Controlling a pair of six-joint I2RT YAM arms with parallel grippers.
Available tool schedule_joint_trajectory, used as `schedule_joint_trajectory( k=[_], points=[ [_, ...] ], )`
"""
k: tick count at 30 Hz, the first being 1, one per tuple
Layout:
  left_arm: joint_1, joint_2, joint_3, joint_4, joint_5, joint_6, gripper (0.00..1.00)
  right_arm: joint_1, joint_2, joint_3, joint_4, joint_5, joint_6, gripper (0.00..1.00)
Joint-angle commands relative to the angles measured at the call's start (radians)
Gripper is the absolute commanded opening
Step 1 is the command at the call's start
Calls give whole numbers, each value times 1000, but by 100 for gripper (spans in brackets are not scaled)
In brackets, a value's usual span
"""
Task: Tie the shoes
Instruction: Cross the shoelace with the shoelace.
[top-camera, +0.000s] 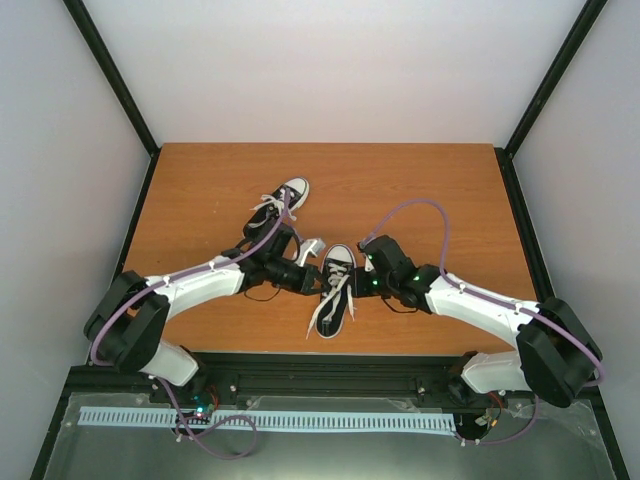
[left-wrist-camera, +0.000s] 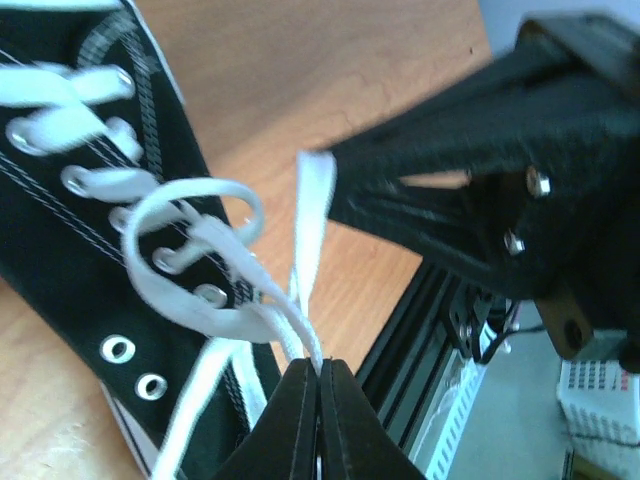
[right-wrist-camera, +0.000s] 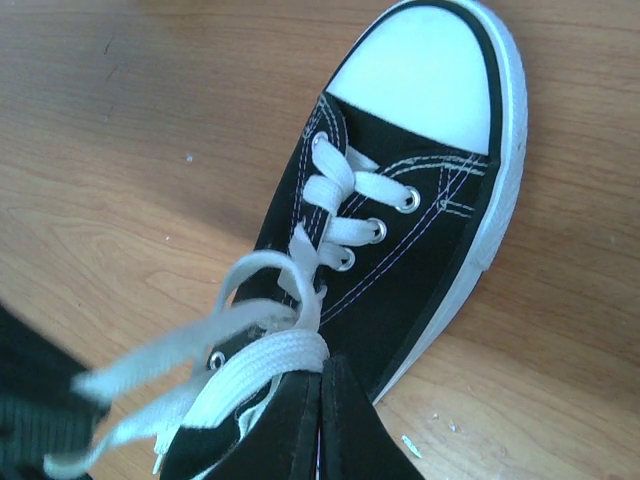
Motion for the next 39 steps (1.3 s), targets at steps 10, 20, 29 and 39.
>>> schedule_joint_trajectory(
  k=[10, 20, 29, 39],
  points=[
    [-107, 16, -14, -85, -62, 59, 1, 8, 19, 58, 44, -52, -21, 3],
    [-113, 45, -22, -61, -64, 39, 7, 55, 125, 89, 39, -104, -42, 3],
    [-110, -140, -37, -119, -217, -38, 38, 57, 43, 15, 12, -44, 11, 3],
    [-42, -76, -26, -22, -179, -100, 47, 57, 44, -31, 66, -61, 37, 3]
  ],
)
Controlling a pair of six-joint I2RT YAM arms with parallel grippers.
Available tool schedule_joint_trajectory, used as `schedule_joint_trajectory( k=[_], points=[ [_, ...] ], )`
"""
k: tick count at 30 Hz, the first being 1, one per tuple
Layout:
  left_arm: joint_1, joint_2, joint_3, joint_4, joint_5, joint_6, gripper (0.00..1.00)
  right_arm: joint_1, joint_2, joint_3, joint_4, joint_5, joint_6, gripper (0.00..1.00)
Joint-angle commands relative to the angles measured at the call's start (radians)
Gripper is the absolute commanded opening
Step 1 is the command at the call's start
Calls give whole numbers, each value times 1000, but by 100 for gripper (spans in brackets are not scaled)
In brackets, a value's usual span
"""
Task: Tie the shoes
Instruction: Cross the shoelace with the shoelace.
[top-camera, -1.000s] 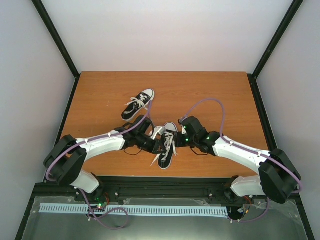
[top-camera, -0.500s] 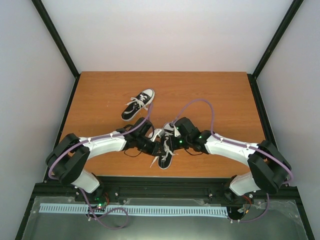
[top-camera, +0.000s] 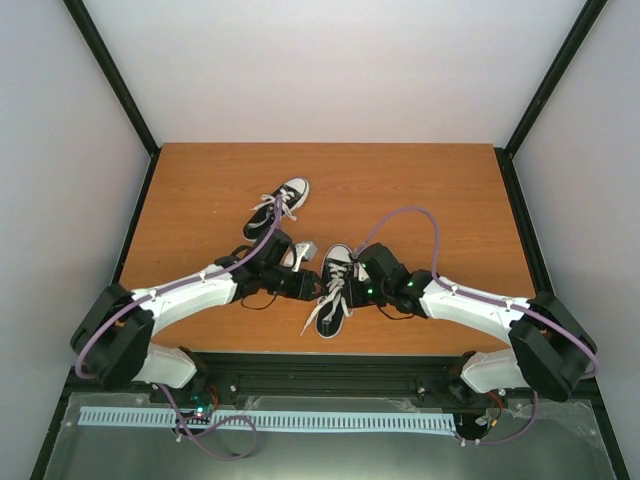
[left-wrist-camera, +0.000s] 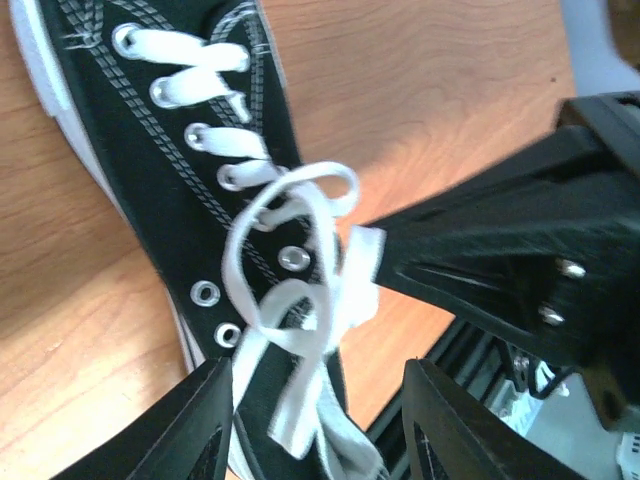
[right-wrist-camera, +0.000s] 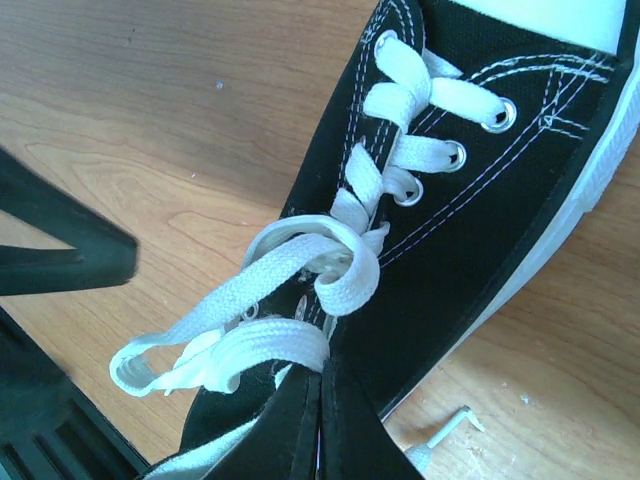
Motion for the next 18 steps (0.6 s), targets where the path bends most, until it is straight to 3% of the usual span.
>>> schedule_joint_trajectory(
  k=[1, 4, 7, 12, 18],
  points=[
    [25, 72, 25, 73, 21, -47, 45, 6, 17, -8, 43, 1, 17, 3],
    [54, 94, 11, 128, 21, -87, 43, 6, 21, -2, 42, 7, 10, 3],
    [68, 100, 17, 156, 41, -87, 50, 6, 27, 1, 42, 3, 8, 3],
    [68, 99, 20, 181, 84, -60, 50, 6, 33, -5, 48, 2, 13, 3],
    [65, 136, 35, 151, 155, -20, 36, 6, 20, -3, 45, 18, 22, 3]
  ],
)
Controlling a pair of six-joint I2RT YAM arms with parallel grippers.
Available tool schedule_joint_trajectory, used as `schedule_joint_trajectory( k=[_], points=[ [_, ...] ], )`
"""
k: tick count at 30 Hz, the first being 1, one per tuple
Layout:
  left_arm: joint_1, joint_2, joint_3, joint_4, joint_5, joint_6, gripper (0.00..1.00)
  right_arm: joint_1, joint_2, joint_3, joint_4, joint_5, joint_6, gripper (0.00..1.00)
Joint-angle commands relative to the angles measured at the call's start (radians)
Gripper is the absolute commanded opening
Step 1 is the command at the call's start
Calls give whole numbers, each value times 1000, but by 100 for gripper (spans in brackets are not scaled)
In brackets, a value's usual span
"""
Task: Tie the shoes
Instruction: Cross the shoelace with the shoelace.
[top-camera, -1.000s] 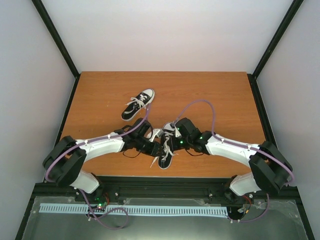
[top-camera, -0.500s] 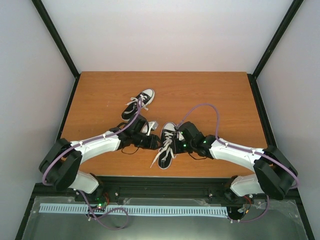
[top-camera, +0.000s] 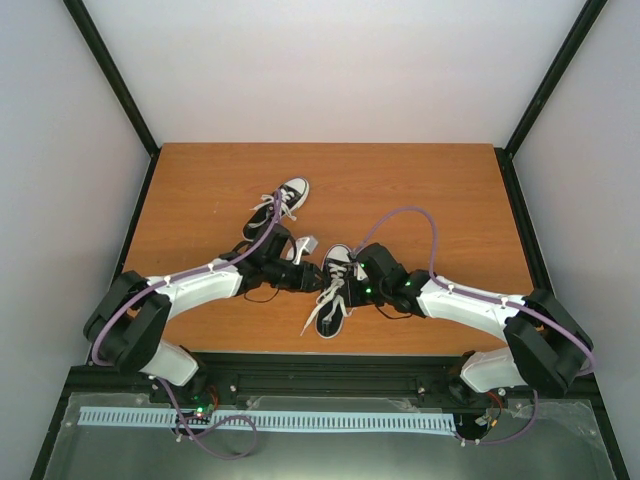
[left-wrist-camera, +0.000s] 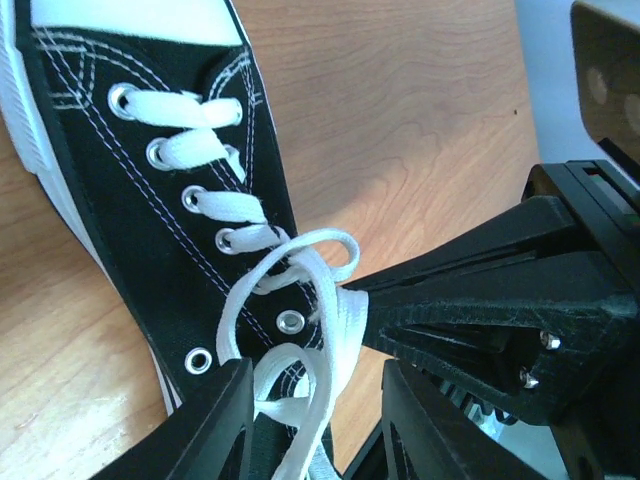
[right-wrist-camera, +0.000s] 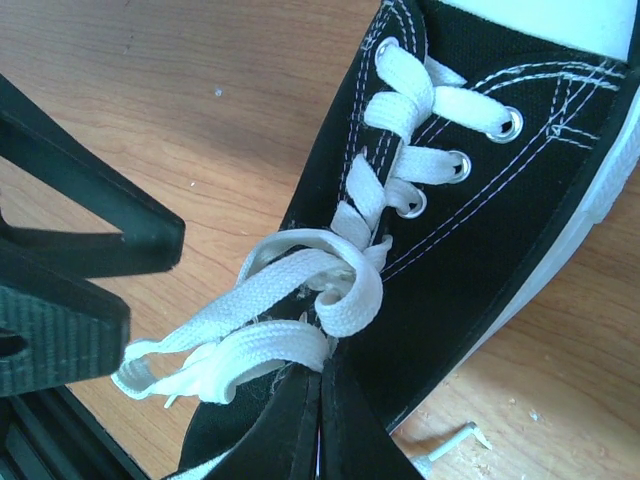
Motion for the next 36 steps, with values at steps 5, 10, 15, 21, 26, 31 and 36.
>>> schedule_joint_trajectory(
  k=[5, 10, 15, 21, 26, 31, 36],
  points=[
    [-11, 27, 24, -53, 74, 66, 27, 6, -22, -2, 2, 33, 17, 3],
    [-21, 7, 7, -78, 66, 71, 18, 6, -33, -4, -3, 37, 18, 3],
    [-27, 4, 8, -102, 65, 77, 22, 6, -34, -1, -3, 41, 16, 3],
    [-46, -7, 13, -118, 84, 81, 12, 6, -37, -1, -7, 53, 20, 3],
    [-81, -28, 15, -120, 75, 58, 1, 6, -66, 8, -24, 75, 28, 3],
    [-122, -16, 30, -123, 41, 39, 1, 6, -85, 25, -56, 90, 19, 3],
    [-147, 29, 46, -107, 19, 26, 1, 5, -70, 35, -34, 52, 0, 3]
  ],
)
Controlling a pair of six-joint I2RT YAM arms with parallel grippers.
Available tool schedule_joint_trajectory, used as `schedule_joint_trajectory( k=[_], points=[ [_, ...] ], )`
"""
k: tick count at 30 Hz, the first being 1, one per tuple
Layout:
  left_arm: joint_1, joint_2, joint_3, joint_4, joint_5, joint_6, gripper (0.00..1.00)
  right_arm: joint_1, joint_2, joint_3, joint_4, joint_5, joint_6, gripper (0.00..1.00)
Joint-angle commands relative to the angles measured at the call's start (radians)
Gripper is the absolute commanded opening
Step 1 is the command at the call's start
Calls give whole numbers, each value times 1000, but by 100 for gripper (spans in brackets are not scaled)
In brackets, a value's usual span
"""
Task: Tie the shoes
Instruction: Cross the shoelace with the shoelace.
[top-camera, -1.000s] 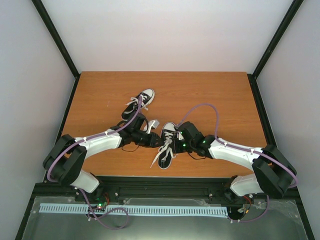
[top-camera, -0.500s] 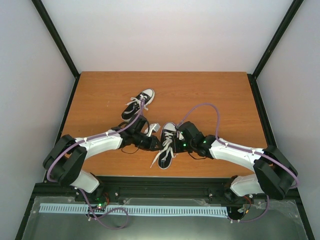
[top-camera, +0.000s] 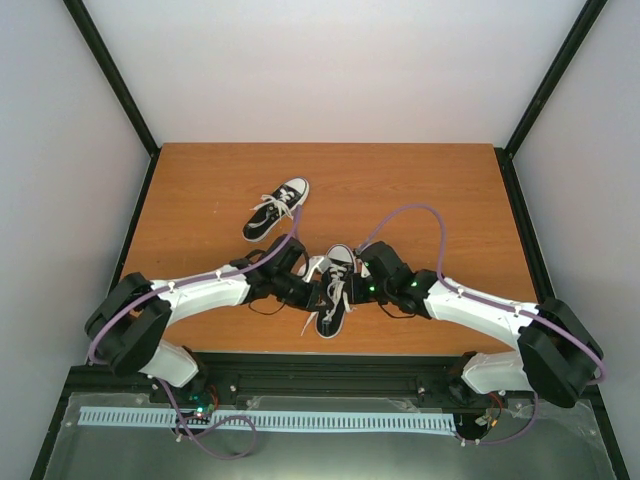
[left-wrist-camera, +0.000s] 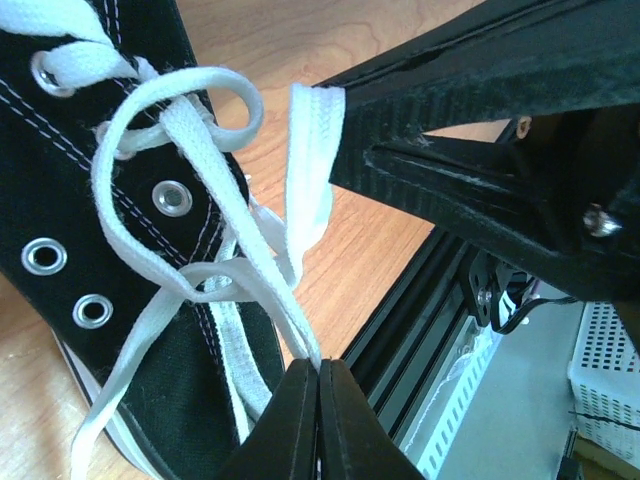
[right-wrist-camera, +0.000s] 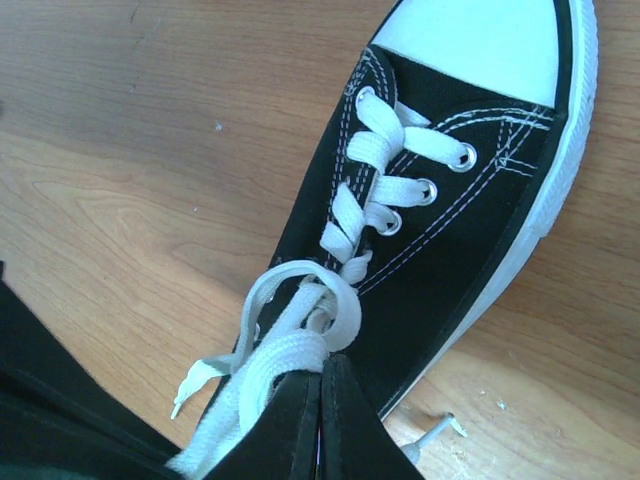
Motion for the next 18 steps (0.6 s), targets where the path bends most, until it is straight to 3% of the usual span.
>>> schedule_joint_trajectory(
  k=[1, 10, 16, 18],
  points=[
    [-24, 46, 43, 12, -19, -30, 1, 6, 3, 34, 17, -22, -21, 3],
    [-49, 114, 64, 46, -37, -40, 3, 10, 80, 60, 49, -83, -50, 3],
    [-49, 94, 52, 45, -61, -45, 12, 11, 121, 39, 74, -80, -32, 3],
    [-49, 44, 44, 23, -108, -40, 21, 11, 110, 24, 75, -70, -23, 3]
  ],
)
